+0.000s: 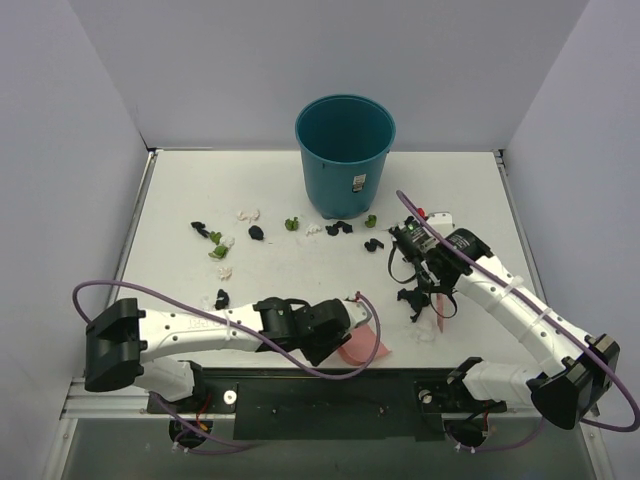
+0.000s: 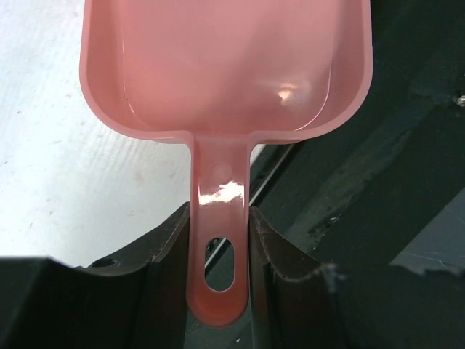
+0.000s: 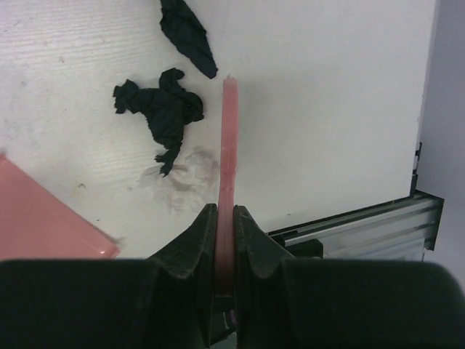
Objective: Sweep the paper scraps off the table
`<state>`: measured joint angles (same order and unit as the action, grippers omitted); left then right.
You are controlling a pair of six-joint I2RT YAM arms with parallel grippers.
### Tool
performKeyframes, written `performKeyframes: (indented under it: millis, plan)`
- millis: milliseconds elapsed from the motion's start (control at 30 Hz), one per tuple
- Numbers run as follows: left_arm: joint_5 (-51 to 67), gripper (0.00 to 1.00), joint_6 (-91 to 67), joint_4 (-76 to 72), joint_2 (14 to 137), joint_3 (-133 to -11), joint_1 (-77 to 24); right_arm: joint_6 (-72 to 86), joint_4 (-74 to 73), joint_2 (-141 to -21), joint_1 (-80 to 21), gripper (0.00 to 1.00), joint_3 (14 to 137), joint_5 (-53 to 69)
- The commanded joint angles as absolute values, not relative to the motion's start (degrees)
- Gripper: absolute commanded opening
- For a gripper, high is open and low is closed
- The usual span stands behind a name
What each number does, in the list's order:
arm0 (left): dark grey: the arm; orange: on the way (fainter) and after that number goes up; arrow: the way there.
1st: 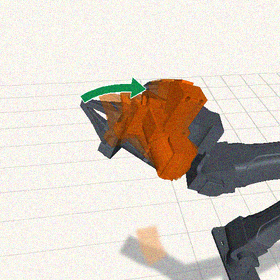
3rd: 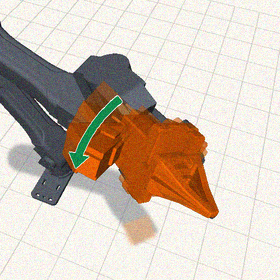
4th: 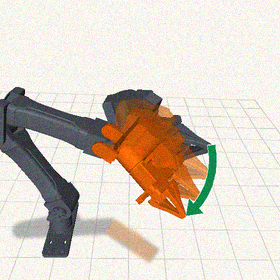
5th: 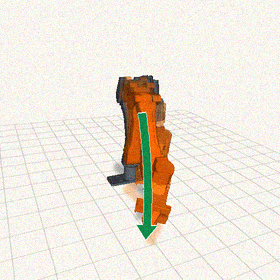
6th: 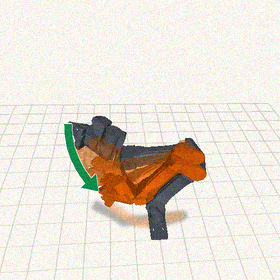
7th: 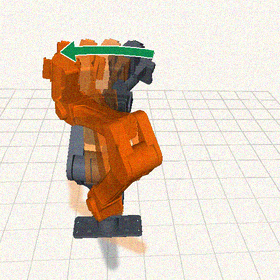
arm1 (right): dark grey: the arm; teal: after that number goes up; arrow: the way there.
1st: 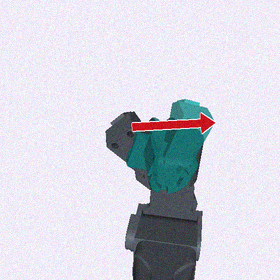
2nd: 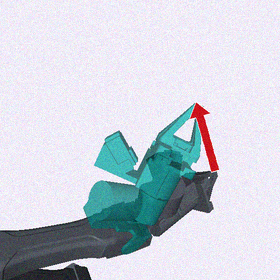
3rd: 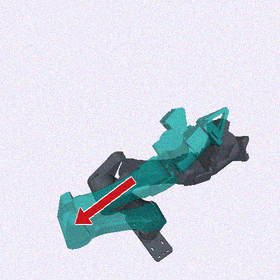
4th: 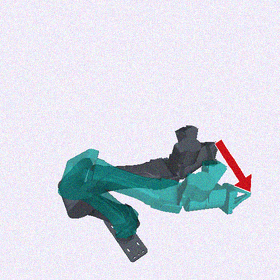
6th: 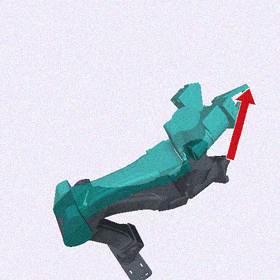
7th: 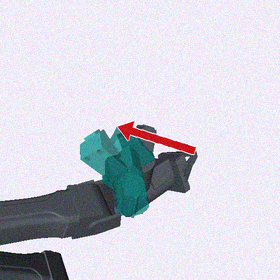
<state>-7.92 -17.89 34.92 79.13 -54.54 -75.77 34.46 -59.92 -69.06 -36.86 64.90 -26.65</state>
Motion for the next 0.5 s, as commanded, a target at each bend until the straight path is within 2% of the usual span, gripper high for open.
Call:
performKeyframes:
  millis: [0,467]
  plan:
    - [-3.9,0.0,-14.7,33.8,82.1,-59.4,-77.4,33.6,-57.7,-68.9,-38.6,0.0,64.2,-22.6]
    - [-11.6,0.0,-15.9,33.7,95.3,-66.0,-78.0,30.7,-51.6,-69.3,-42.8,0.0,65.4,-12.7]
